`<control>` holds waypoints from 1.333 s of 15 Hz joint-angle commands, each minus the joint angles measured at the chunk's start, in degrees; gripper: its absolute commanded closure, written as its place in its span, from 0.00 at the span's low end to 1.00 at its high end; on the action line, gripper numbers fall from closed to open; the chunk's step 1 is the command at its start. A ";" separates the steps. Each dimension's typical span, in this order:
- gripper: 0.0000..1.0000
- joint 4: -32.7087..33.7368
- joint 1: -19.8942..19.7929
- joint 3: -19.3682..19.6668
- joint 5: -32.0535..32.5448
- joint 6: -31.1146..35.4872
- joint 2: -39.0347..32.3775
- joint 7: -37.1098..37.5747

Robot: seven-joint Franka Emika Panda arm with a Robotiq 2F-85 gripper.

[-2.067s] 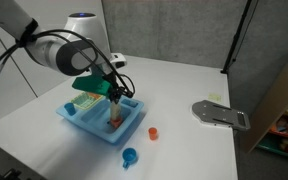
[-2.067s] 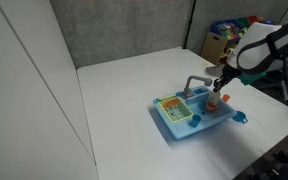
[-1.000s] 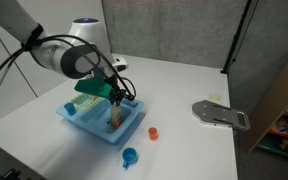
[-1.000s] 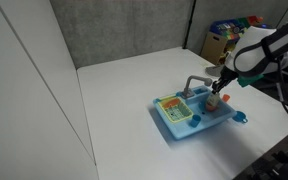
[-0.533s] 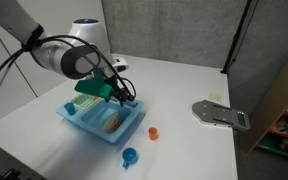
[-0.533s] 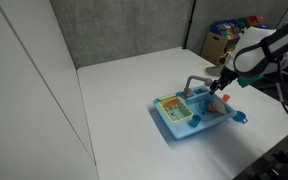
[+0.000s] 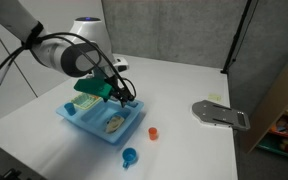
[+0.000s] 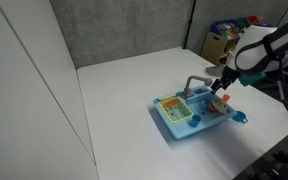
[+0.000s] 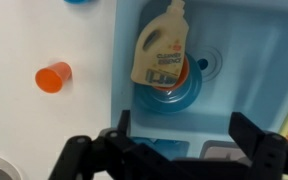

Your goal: Put the small container in the orange cup in the sink plush toy

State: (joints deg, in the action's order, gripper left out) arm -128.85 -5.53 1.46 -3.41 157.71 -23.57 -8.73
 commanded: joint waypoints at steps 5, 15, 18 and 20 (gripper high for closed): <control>0.00 -2.24 0.83 3.67 3.84 -6.53 7.65 4.89; 0.00 -4.46 0.14 4.17 3.96 -21.51 18.01 5.29; 0.00 -4.32 0.47 4.31 5.43 -26.70 21.03 7.62; 0.00 -4.51 0.61 4.18 6.72 -29.61 23.24 9.53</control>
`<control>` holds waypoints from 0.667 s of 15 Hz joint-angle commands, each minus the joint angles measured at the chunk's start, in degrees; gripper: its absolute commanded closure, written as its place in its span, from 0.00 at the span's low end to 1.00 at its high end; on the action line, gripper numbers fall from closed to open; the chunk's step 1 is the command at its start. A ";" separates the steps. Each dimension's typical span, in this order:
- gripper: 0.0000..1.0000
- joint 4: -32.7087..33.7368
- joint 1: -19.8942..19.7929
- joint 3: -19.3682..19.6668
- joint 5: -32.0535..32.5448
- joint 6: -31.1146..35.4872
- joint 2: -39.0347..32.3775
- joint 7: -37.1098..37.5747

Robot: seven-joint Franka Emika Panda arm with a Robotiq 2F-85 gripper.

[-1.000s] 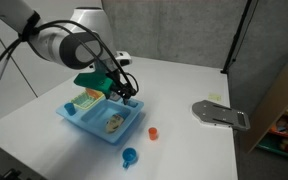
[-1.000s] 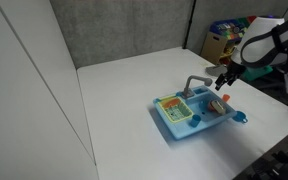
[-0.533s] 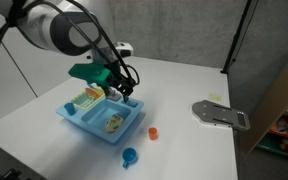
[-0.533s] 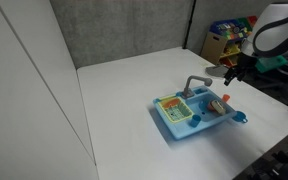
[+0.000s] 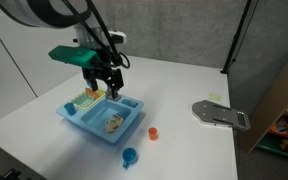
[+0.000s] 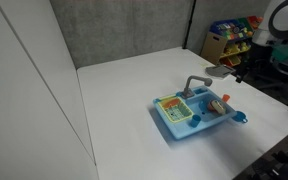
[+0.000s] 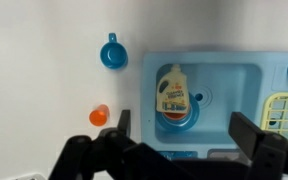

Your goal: Put the small container in the orange cup in the sink plush toy

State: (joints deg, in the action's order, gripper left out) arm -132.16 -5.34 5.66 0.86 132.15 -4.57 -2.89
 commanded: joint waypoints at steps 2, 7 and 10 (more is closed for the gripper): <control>0.00 -1.36 0.61 -0.34 3.58 -7.04 6.48 5.03; 0.00 -0.05 0.64 -0.72 2.84 -10.20 6.91 3.52; 0.00 -0.39 0.79 -0.96 2.84 -10.83 7.98 3.52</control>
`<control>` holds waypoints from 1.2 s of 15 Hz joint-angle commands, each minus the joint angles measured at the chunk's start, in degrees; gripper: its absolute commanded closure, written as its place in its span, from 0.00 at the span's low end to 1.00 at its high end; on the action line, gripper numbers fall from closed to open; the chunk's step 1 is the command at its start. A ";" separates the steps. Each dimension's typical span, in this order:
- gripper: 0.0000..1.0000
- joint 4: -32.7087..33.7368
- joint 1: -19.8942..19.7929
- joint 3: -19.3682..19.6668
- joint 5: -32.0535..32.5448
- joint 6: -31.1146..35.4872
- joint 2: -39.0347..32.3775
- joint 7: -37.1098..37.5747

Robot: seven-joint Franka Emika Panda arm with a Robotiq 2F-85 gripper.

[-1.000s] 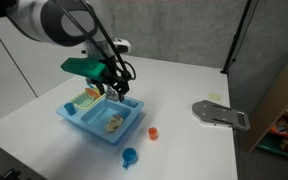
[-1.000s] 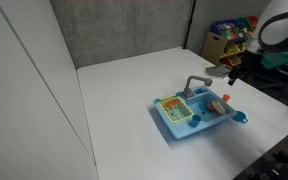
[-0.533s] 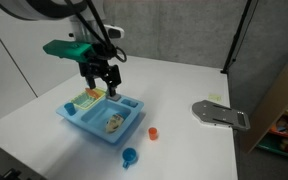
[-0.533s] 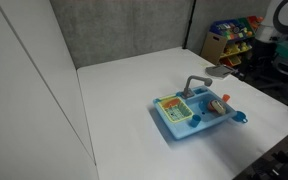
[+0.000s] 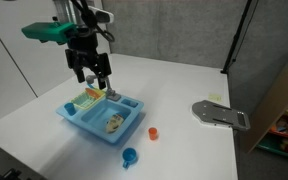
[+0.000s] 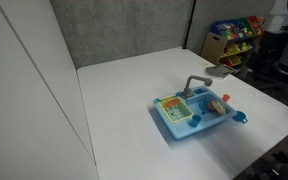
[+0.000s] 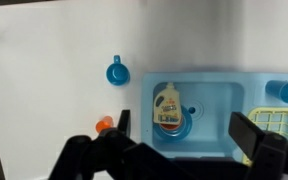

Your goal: Put the small container in the orange cup in the sink plush toy

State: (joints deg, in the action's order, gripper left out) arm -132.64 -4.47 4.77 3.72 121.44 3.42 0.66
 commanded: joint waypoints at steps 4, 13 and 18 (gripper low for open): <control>0.00 -0.54 -0.05 -0.09 -0.21 -0.02 0.48 -0.28; 0.00 0.30 0.26 -0.29 -1.14 -8.39 9.20 -1.55; 0.00 1.12 0.81 -0.97 -0.86 -14.30 13.32 -1.10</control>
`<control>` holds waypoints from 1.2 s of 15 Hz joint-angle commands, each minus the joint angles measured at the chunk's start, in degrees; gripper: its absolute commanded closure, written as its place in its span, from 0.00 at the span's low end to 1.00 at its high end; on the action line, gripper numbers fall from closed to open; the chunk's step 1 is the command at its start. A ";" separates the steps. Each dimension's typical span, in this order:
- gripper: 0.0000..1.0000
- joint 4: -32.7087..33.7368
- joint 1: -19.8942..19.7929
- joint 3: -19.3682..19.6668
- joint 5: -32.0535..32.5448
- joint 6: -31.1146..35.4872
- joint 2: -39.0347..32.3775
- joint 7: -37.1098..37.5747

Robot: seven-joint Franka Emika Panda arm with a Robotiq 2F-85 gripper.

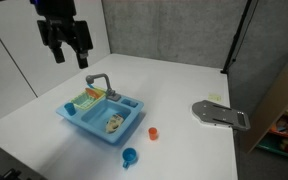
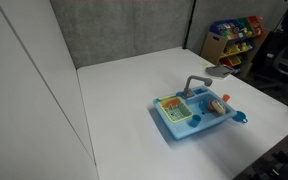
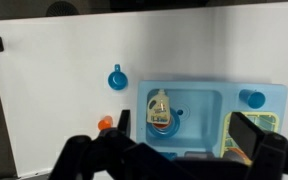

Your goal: Put the small container in the orange cup in the sink plush toy

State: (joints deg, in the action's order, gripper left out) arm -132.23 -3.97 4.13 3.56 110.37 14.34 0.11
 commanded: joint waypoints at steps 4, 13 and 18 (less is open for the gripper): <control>0.00 -0.28 1.00 -0.71 -1.48 -3.72 6.22 -1.22; 0.00 -2.08 1.97 -0.49 -6.10 -3.38 12.37 -2.62; 0.00 -1.67 1.62 -0.89 -5.19 -2.76 11.39 -1.54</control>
State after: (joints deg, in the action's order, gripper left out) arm -134.03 -2.23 3.33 -1.59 107.76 25.77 -1.37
